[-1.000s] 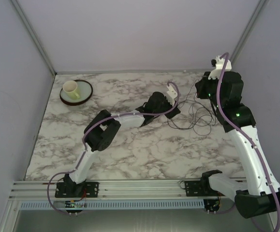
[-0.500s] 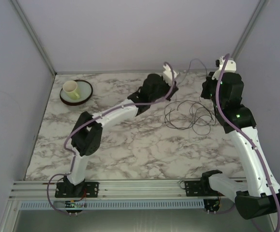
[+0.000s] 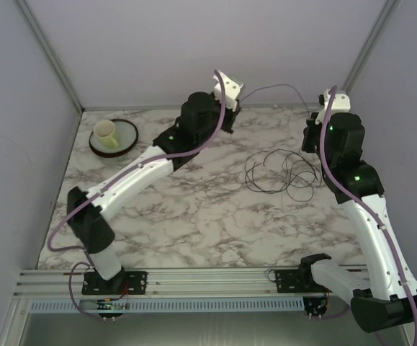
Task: Zip-tie the wires
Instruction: Pick up the cable at the center of the board.
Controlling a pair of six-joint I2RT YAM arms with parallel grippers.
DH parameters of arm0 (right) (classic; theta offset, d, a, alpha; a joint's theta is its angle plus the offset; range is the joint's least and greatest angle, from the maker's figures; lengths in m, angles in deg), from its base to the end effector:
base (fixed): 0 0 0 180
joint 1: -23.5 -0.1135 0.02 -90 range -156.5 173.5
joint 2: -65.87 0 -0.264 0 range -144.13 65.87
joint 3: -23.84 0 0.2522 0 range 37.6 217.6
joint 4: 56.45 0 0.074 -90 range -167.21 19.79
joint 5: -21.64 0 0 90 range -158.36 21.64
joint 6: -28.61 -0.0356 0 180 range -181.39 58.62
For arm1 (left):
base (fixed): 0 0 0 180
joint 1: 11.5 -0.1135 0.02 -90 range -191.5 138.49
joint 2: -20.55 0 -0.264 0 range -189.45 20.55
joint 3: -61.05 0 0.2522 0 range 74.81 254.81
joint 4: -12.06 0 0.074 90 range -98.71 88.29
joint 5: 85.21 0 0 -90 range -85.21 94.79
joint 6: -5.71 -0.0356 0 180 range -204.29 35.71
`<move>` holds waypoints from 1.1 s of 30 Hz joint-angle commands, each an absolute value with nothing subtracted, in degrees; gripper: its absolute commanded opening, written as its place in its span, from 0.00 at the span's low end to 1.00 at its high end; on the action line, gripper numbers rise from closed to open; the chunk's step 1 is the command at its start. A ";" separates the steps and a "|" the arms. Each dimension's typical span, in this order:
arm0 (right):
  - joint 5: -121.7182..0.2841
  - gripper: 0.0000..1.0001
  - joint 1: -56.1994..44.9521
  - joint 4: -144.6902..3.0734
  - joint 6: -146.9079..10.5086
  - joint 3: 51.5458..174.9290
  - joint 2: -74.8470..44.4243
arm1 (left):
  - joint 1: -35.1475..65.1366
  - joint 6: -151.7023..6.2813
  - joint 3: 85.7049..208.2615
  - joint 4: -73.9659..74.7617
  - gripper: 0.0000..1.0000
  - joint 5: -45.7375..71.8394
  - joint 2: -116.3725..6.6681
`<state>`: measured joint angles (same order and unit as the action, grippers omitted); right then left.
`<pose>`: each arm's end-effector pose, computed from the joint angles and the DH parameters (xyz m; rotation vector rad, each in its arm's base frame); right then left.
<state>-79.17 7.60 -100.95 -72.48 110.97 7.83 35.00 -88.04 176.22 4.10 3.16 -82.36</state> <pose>0.1997 0.0499 0.4311 0.0551 1.8369 0.1572 0.3000 -0.3146 0.4326 0.6255 1.3888 -0.5782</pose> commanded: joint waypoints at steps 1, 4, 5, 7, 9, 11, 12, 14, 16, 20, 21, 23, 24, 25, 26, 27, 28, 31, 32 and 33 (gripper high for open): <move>-71.63 0.00 7.37 -103.93 -69.25 110.13 8.12 | 34.37 -92.28 169.16 -12.29 0.00 -14.00 -73.03; -65.32 0.00 7.05 -104.22 -69.03 108.58 6.97 | 33.57 -89.20 164.48 -21.96 0.00 -21.08 -67.38; -63.21 0.00 6.84 -104.18 -69.07 108.01 6.29 | 33.09 -87.75 163.19 -24.98 0.00 -22.09 -65.75; -59.97 0.00 5.75 -104.06 -69.35 106.71 4.47 | 31.80 -84.51 161.00 -30.87 0.00 -22.52 -62.90; -58.52 0.00 3.66 -103.84 -69.65 106.03 2.11 | 30.39 -81.40 159.50 -37.77 0.00 -22.85 -60.83; -58.69 0.00 1.24 -103.48 -70.20 105.77 -0.89 | 29.01 -78.81 158.69 -42.65 0.00 -24.10 -59.27; -60.11 0.00 0.07 -103.25 -70.79 106.01 -2.13 | 28.44 -77.88 158.51 -44.61 0.00 -25.08 -58.52; -64.97 0.00 -2.09 -102.99 -72.42 107.38 -3.71 | 27.37 -76.22 158.74 -46.95 0.00 -26.99 -56.67; -70.56 0.00 -2.84 -102.24 -73.51 109.32 -3.35 | 26.30 -75.95 159.78 -46.72 0.00 -26.60 -54.80; -80.32 0.00 -3.04 -100.89 -73.39 115.01 -0.31 | 26.17 -77.05 165.81 -43.67 0.00 -21.71 -53.37; -82.36 0.00 -3.08 -100.78 -73.20 116.65 0.40 | 26.20 -77.16 167.98 -43.28 0.00 -20.50 -53.73; -85.76 0.00 -3.13 -100.78 -73.12 119.00 1.92 | 26.13 -77.17 172.65 -43.49 0.00 -18.83 -54.90; -87.73 0.00 -3.13 -100.72 -73.16 119.36 2.77 | 26.17 -77.09 175.00 -43.82 0.00 -18.33 -55.41; -89.81 0.00 -3.18 -100.59 -73.00 119.37 3.68 | 26.20 -77.08 177.10 -43.94 0.00 -17.85 -55.77; -91.97 0.00 -3.13 -100.43 -72.66 118.89 4.60 | 26.16 -77.08 179.19 -43.90 0.00 -17.42 -55.96; -93.74 0.00 -3.13 -99.91 -72.31 117.84 5.55 | 26.15 -77.20 180.82 -43.78 0.00 -16.77 -56.04; -95.54 0.00 -3.06 -99.28 -71.96 116.82 6.52 | 26.18 -77.32 182.40 -43.54 0.00 -16.16 -55.90; -97.66 0.00 -3.05 -95.73 -71.06 113.19 9.36 | 26.16 -77.39 185.98 -42.95 0.00 -14.39 -55.31; -97.89 0.00 -3.06 -93.97 -70.98 111.86 10.29 | 26.13 -77.29 186.86 -43.00 0.00 -13.55 -55.06; -97.91 0.00 -3.04 -92.36 -70.81 110.52 11.49 | 26.11 -77.08 187.41 -42.86 0.00 -12.97 -54.57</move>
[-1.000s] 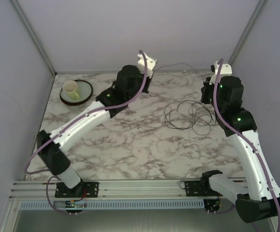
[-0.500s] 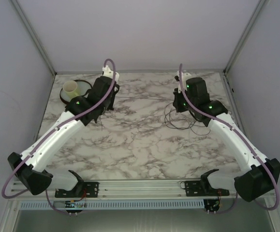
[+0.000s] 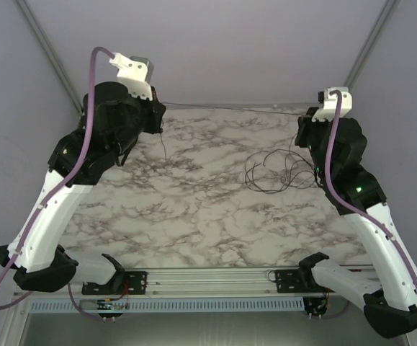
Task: Zip-tie the wires
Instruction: Pick up the cable at the center of the board.
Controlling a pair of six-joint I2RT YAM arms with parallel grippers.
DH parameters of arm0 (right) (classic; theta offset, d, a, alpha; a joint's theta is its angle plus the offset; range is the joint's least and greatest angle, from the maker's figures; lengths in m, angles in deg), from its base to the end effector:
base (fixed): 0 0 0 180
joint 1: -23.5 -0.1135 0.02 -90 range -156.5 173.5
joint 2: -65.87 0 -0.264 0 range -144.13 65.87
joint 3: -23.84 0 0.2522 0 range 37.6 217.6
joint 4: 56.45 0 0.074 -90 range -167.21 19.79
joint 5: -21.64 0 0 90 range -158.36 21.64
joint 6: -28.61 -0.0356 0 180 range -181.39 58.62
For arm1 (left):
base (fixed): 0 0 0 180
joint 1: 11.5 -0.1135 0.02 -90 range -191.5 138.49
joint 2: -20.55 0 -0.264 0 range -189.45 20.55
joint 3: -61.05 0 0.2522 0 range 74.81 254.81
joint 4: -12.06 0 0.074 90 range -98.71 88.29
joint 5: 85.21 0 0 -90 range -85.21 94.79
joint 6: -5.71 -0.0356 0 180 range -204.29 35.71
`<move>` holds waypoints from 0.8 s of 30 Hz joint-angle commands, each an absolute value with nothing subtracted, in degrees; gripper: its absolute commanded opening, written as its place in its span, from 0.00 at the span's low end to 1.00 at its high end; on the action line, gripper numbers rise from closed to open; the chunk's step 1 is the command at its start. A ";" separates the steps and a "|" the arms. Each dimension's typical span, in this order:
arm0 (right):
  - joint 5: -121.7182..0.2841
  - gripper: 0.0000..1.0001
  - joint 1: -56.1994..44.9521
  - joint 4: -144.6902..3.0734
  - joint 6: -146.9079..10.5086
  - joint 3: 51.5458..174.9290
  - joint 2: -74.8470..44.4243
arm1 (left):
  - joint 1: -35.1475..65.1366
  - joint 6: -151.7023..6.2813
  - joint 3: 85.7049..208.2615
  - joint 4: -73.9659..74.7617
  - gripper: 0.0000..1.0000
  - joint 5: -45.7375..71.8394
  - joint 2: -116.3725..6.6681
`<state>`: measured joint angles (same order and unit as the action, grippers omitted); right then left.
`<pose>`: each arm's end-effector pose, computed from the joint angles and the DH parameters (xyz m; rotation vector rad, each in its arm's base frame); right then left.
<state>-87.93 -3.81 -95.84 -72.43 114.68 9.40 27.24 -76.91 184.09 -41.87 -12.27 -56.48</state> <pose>0.1738 0.0763 0.4665 0.0244 1.6580 0.2260 0.1960 -0.1439 0.5373 0.2458 1.6972 -0.3452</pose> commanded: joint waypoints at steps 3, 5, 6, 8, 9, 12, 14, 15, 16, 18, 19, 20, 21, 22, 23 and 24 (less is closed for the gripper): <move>-98.61 0.00 -3.02 -87.02 -69.57 107.18 13.05 | 26.13 -76.43 188.10 -42.35 0.00 -12.54 -52.82; -100.39 0.00 -2.88 -85.09 -68.63 106.19 13.20 | 26.13 -76.13 188.19 -42.12 0.00 -13.81 -51.51; -101.73 0.00 -2.68 -84.32 -68.15 105.85 13.19 | 26.11 -76.21 188.31 -42.06 0.00 -14.49 -50.86; -103.20 0.00 -1.97 -81.89 -66.41 104.69 13.29 | 26.12 -76.62 188.82 -42.46 0.00 -15.96 -49.48; -103.40 0.01 -1.47 -80.26 -65.53 103.98 13.43 | 26.06 -77.03 189.68 -43.26 0.00 -16.50 -49.21; -102.90 0.01 0.55 -77.27 -65.97 102.71 13.39 | 25.90 -77.26 193.26 -46.68 0.00 -19.21 -49.03; -102.72 0.01 1.77 -76.15 -66.59 101.59 13.67 | 25.86 -77.05 195.02 -48.79 0.00 -21.40 -48.94; -102.61 0.01 2.54 -75.70 -66.76 100.80 13.93 | 25.85 -76.97 195.32 -49.31 0.00 -22.63 -48.59; -102.36 0.01 3.35 -75.33 -66.82 100.05 14.30 | 25.85 -76.81 195.27 -49.57 0.00 -23.83 -48.15; -102.00 0.01 5.32 -74.82 -66.71 98.62 15.24 | 25.85 -76.42 194.90 -49.61 0.00 -26.30 -47.27; -101.94 0.00 6.39 -74.74 -66.48 98.11 15.93 | 25.86 -76.26 194.95 -49.55 0.00 -27.46 -46.98; -101.82 0.00 7.60 -74.78 -66.11 97.56 16.67 | 25.89 -76.17 195.01 -49.64 0.00 -28.40 -46.80; -101.65 0.00 9.22 -74.83 -65.56 96.76 17.70 | 25.85 -76.06 195.15 -49.80 0.00 -29.10 -46.70; -101.50 0.00 10.47 -75.11 -64.75 96.08 18.57 | 25.86 -75.96 195.20 -49.99 0.00 -29.59 -46.68; -101.35 0.01 11.65 -75.63 -64.01 95.66 19.53 | 25.88 -75.90 195.22 -50.13 0.00 -29.92 -46.74; -101.20 0.01 12.88 -76.45 -63.34 95.33 20.41 | 25.87 -75.74 195.14 -50.28 0.00 -30.43 -46.72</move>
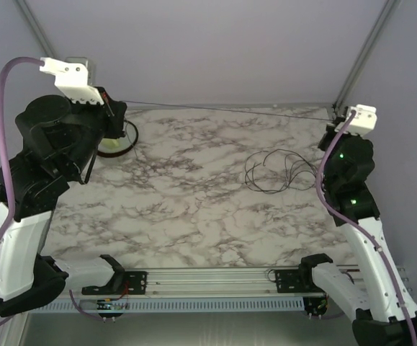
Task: Zip-tie the wires
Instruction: Pick up the cable at the center of the board.
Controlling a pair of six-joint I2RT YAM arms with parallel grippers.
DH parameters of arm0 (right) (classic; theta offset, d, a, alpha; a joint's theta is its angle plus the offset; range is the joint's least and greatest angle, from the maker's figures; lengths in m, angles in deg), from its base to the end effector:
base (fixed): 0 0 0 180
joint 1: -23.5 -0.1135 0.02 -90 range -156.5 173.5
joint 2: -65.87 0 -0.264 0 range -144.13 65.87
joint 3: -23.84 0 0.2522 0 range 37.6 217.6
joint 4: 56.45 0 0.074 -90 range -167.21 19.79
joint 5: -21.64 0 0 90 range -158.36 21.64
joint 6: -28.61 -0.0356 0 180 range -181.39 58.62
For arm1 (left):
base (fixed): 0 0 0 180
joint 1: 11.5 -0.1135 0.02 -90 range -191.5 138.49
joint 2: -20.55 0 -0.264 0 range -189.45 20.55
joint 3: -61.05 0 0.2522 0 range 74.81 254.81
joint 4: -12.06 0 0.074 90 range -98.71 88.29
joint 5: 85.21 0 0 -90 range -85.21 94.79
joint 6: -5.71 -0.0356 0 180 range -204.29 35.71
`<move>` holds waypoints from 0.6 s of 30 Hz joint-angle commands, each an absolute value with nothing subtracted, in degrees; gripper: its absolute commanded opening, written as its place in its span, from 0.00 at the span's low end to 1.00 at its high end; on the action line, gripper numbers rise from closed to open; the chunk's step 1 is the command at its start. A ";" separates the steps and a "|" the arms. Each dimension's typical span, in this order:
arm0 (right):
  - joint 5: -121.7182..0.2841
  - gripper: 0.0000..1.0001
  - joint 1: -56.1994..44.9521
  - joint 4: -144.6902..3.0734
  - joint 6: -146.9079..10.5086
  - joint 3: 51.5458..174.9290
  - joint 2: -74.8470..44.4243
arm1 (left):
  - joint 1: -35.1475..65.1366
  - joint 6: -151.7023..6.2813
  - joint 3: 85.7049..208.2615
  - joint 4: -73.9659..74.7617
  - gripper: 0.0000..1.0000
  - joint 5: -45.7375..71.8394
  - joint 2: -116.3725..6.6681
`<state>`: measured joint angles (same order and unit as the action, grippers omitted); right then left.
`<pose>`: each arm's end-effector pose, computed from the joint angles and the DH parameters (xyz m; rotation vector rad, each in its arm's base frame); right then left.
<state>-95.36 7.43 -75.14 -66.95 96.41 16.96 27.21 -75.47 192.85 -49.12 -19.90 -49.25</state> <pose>0.1801 0.0351 0.4228 0.2445 1.4736 -0.0450 0.1291 -0.0844 0.5855 0.0664 1.5652 -0.3189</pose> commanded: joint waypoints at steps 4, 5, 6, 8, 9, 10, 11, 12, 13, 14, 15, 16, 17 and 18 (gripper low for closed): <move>-99.16 0.01 18.42 -79.73 -61.37 93.11 22.92 | 25.85 -75.72 193.90 -50.38 0.00 -33.50 -47.05; -97.83 0.00 20.19 -80.30 -61.26 92.51 23.08 | 25.87 -75.93 193.64 -50.71 0.00 -34.81 -47.35; -96.41 0.00 22.01 -81.09 -61.42 92.28 22.90 | 25.86 -76.23 193.40 -51.48 0.00 -36.47 -48.03; -92.46 0.00 25.96 -83.25 -61.99 92.86 21.74 | 25.81 -76.86 192.93 -53.94 0.00 -39.09 -50.31; -91.43 0.00 27.72 -84.81 -62.38 93.52 20.68 | 25.74 -76.92 192.53 -55.58 0.00 -39.55 -51.68; -90.97 0.00 29.31 -86.43 -62.64 94.43 19.51 | 25.56 -76.79 191.81 -56.93 0.00 -39.34 -52.90; -90.86 0.00 30.76 -88.25 -62.64 95.31 18.41 | 25.26 -76.63 190.63 -57.88 0.00 -38.95 -53.94; -90.81 0.00 32.20 -89.66 -62.57 95.87 17.46 | 24.81 -76.35 188.61 -58.22 0.00 -38.47 -54.63; -90.28 0.00 33.40 -90.93 -62.27 96.04 16.84 | 24.10 -76.18 186.15 -58.05 0.00 -37.35 -54.95; -89.87 0.00 34.44 -92.21 -62.21 96.09 16.21 | 23.27 -76.07 183.22 -57.78 0.00 -36.03 -55.10; -89.52 0.00 35.09 -93.22 -62.41 95.97 15.80 | 22.34 -75.97 180.10 -57.25 0.00 -34.72 -55.15; -89.27 0.00 35.39 -94.36 -62.93 95.62 15.60 | 21.44 -76.05 176.98 -56.54 0.00 -33.35 -55.19; -88.86 0.00 35.52 -95.34 -63.52 95.11 15.39 | 20.56 -76.19 173.66 -55.97 0.00 -32.33 -55.13; -88.38 0.00 35.50 -96.51 -64.25 94.47 15.30 | 19.79 -76.25 169.39 -55.20 0.00 -31.73 -55.06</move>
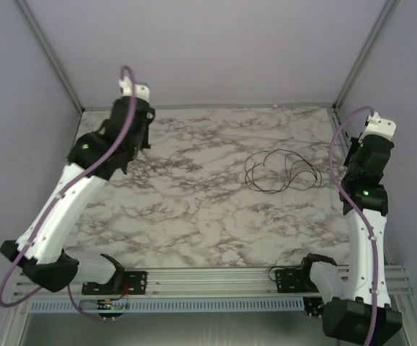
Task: Zip-tie the wires
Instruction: Pick up the cable at the center of the board, then straighten the cable at the center of the board.
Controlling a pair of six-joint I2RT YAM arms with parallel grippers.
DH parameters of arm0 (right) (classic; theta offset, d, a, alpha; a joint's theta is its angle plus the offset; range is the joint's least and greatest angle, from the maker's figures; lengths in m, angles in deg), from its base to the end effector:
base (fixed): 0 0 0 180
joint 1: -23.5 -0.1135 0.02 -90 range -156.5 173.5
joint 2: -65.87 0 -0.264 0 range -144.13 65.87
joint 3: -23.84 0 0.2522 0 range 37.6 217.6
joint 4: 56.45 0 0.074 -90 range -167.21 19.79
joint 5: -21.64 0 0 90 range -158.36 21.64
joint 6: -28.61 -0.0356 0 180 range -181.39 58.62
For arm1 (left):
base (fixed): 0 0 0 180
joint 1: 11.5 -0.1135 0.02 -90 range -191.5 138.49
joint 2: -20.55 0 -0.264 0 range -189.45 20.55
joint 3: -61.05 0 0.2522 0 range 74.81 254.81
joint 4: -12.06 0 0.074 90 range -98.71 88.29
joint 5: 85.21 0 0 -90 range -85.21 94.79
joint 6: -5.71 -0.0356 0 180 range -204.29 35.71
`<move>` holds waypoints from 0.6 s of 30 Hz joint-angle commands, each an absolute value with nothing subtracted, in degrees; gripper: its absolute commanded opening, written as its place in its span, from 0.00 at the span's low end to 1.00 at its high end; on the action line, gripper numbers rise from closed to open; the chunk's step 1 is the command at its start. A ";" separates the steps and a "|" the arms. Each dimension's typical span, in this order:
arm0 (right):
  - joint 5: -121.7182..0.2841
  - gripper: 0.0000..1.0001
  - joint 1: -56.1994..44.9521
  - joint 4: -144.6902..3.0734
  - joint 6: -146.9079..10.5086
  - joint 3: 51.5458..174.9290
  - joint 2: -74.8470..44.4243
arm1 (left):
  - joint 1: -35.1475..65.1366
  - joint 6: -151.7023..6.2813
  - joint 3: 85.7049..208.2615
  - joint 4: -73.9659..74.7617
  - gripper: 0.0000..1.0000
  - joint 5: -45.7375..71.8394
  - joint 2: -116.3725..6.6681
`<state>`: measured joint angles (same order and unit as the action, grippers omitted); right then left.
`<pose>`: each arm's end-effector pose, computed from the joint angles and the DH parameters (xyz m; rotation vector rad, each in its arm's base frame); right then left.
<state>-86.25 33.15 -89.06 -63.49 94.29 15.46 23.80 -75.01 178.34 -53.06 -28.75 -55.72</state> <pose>0.1894 -0.0433 0.3799 0.4057 1.7483 -0.3736 0.2091 -0.1239 0.4931 0.0656 1.9174 0.0621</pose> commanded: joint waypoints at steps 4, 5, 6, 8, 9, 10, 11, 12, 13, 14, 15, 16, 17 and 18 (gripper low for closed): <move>-84.68 0.00 35.47 -99.31 -67.75 90.86 14.67 | 17.81 -77.01 159.70 -51.82 0.00 -28.16 -54.92; -83.64 0.00 35.41 -99.72 -68.62 89.73 14.43 | 17.77 -77.49 157.92 -51.33 0.00 -27.08 -55.17; -82.57 0.00 35.40 -100.16 -69.38 88.27 14.15 | 17.71 -78.19 156.57 -51.06 0.00 -26.17 -55.58; -80.85 0.00 35.12 -100.40 -71.00 86.19 13.73 | 17.75 -79.52 154.50 -51.36 0.00 -25.35 -57.05; -80.44 0.00 34.72 -100.44 -71.74 85.32 13.53 | 17.76 -80.33 153.57 -51.47 0.00 -25.31 -57.90; -81.83 0.00 33.46 -100.41 -72.59 84.57 13.39 | 17.75 -80.94 152.98 -51.87 0.00 -25.29 -59.22; -83.69 0.00 32.41 -100.22 -73.33 84.24 13.21 | 17.76 -81.41 152.38 -52.11 0.00 -25.16 -60.02; -84.79 0.00 31.75 -100.35 -73.80 84.31 12.68 | 17.72 -82.06 151.67 -52.13 0.00 -24.83 -60.69; -86.06 0.00 31.26 -100.72 -74.27 84.54 12.05 | 17.76 -82.47 150.99 -52.09 0.00 -24.90 -61.29; -86.92 0.00 31.04 -100.91 -74.39 84.61 11.39 | 17.76 -82.83 150.14 -51.90 0.00 -25.18 -61.91; -87.70 0.00 30.99 -100.93 -74.39 84.56 10.57 | 17.74 -83.31 149.28 -51.67 0.00 -25.51 -62.36; -88.52 0.00 31.02 -100.89 -74.39 84.54 9.53 | 17.76 -83.59 148.36 -51.20 0.00 -26.13 -62.87; -89.59 0.00 30.99 -100.91 -74.46 84.54 8.34 | 17.72 -83.88 147.35 -50.70 0.00 -26.53 -63.36; -89.99 0.00 31.02 -100.96 -74.36 84.66 7.04 | 17.76 -84.07 146.66 -50.24 0.00 -26.72 -63.86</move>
<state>-84.08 31.16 -101.15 -72.72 83.10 10.08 18.23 -81.26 149.09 -50.98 -23.74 -62.54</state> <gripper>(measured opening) 0.006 0.008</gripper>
